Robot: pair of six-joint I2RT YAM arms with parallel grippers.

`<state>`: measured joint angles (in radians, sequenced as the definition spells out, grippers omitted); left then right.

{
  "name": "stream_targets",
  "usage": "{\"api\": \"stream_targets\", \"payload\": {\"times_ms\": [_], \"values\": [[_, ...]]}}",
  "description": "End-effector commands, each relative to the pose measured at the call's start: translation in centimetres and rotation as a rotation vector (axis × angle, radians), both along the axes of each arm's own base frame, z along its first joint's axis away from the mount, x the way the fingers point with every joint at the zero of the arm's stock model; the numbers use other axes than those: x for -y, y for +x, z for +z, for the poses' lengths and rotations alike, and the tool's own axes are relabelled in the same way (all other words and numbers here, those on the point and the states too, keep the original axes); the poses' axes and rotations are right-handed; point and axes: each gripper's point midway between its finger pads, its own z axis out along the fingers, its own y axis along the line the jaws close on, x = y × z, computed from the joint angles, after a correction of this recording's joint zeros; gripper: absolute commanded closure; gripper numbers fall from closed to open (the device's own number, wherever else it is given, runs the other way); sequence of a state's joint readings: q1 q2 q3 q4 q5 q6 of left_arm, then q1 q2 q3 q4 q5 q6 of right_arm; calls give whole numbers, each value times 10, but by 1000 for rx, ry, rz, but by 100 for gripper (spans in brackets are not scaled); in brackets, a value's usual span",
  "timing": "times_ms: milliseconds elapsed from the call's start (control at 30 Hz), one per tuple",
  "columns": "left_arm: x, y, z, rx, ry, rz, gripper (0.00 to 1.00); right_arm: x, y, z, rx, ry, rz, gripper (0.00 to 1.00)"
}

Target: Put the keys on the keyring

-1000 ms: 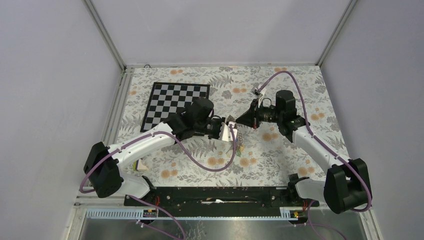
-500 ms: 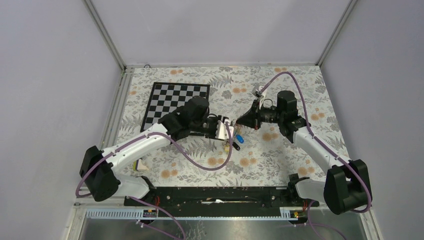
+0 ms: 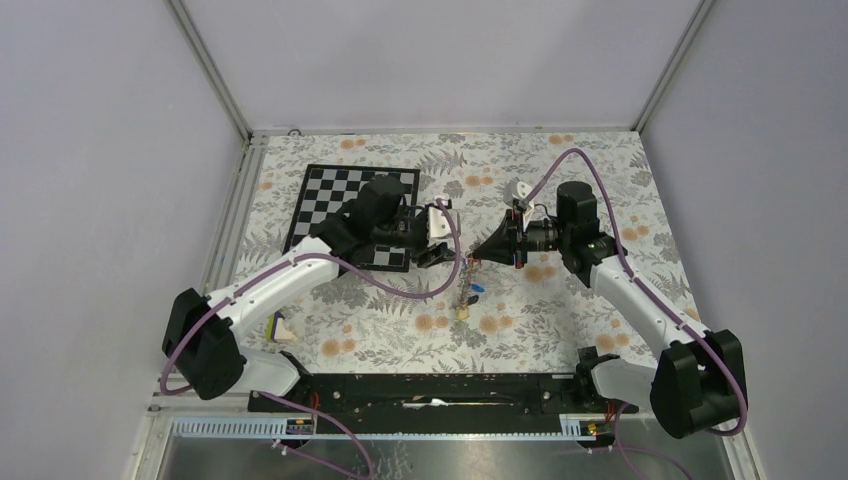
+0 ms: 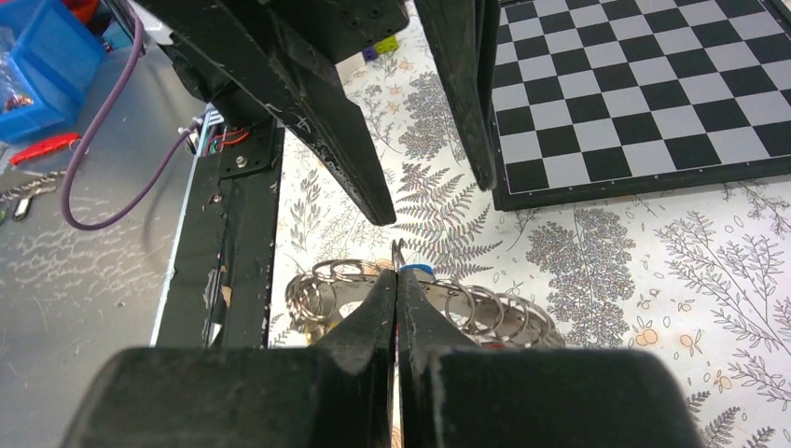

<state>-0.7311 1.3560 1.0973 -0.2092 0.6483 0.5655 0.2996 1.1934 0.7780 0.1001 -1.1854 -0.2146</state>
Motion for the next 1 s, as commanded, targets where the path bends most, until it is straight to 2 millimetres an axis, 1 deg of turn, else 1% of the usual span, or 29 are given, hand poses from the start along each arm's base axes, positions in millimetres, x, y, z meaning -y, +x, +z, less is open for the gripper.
{"api": "stream_targets", "payload": {"times_ms": [0, 67, 133, 333, 567, 967], "values": [[13, -17, 29, -71, -102, -120, 50, 1, -7, 30, 148, 33, 71, 100], [13, -27, 27, -98, -104, -175, 51, 1, -8, 31, 150, 36, 77, 100], [14, -32, 25, -116, -108, -199, 52, 0, -10, 32, 150, 41, 86, 100], [21, -32, 28, -163, -137, -208, 59, 1, -13, 31, 151, 45, 94, 100], [27, -26, 24, -196, -150, -190, 66, 2, -15, 30, 151, 44, 91, 100], [28, -31, 22, -224, -163, -210, 89, 3, -10, 26, 153, 28, 57, 100]]}}
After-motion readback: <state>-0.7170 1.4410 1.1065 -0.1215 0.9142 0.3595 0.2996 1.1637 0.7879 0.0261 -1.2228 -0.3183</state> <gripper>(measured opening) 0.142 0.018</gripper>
